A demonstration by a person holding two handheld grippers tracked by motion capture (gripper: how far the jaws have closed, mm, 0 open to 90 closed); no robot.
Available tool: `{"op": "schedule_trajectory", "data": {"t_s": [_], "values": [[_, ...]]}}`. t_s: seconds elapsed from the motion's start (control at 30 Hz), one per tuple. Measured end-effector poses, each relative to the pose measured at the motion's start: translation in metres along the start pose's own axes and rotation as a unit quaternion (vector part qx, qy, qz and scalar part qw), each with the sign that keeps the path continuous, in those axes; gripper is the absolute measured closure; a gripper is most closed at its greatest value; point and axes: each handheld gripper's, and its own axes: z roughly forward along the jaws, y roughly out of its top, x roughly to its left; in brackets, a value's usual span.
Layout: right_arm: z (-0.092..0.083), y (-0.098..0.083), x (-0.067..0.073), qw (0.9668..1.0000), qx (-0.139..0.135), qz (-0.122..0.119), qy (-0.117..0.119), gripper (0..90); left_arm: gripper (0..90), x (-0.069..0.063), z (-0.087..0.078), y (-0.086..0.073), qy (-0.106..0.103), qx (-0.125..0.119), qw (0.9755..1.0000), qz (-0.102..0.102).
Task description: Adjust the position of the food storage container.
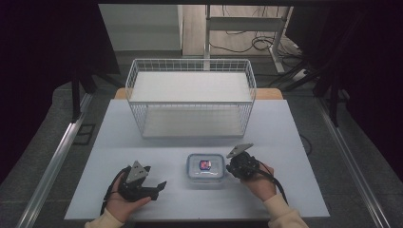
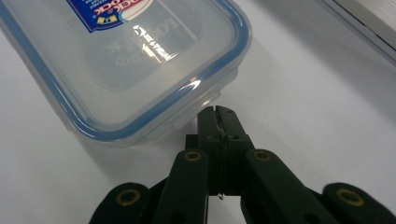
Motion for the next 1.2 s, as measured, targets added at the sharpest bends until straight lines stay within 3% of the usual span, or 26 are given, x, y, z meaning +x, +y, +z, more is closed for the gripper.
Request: {"op": "schedule_trajectory", "data": {"t_s": [0.63, 0.73, 0.77, 0.83, 0.93, 1.03, 1.07, 1.13, 1.17, 1.2], "values": [[0.016, 0.015, 0.010, 0.9997, -0.019, -0.016, -0.007, 89.7, 18.6, 0.000, 0.002, 0.000, -0.001, 0.002, 1.0000, -0.002], [0.010, 0.014, 0.006, 0.9994, -0.032, -0.009, -0.010, 89.7, 18.6, 0.002, 0.002, 0.000, -0.004, 0.001, 1.0000, -0.006], [-0.002, 0.009, 0.003, 0.9987, -0.049, 0.001, -0.014, 89.7, 18.6, 0.002, 0.001, 0.000, -0.003, -0.001, 1.0000, -0.008], [-0.007, 0.007, 0.001, 0.9982, -0.057, 0.006, -0.014, 89.8, 18.6, 0.002, 0.001, 0.000, -0.003, -0.005, 0.9999, -0.012], [-0.031, -0.015, -0.012, 0.9953, -0.091, 0.028, -0.019, 89.7, 18.6, 0.004, 0.002, 0.000, 0.001, -0.004, 0.9999, -0.016], [-0.038, -0.026, -0.018, 0.9934, -0.105, 0.044, -0.015, 89.6, 18.5, 0.003, 0.002, 0.000, 0.004, -0.004, 0.9998, -0.018], [-0.044, -0.039, -0.026, 0.9890, -0.128, 0.075, -0.003, 88.6, 18.5, 0.004, 0.001, 0.000, 0.008, -0.004, 0.9998, -0.019], [-0.046, -0.043, -0.028, 0.9874, -0.135, 0.083, -0.001, 86.8, 18.5, 0.004, 0.002, 0.000, 0.014, -0.003, 0.9997, -0.021], [-0.048, -0.049, -0.030, 0.9853, -0.144, 0.092, 0.002, 81.4, 18.5, 0.004, 0.003, 0.000, 0.016, -0.003, 0.9996, -0.022], [-0.049, -0.054, -0.030, 0.9829, -0.156, 0.098, 0.003, 68.5, 18.5, 0.005, 0.004, 0.001, 0.017, -0.002, 0.9996, -0.022]]}}
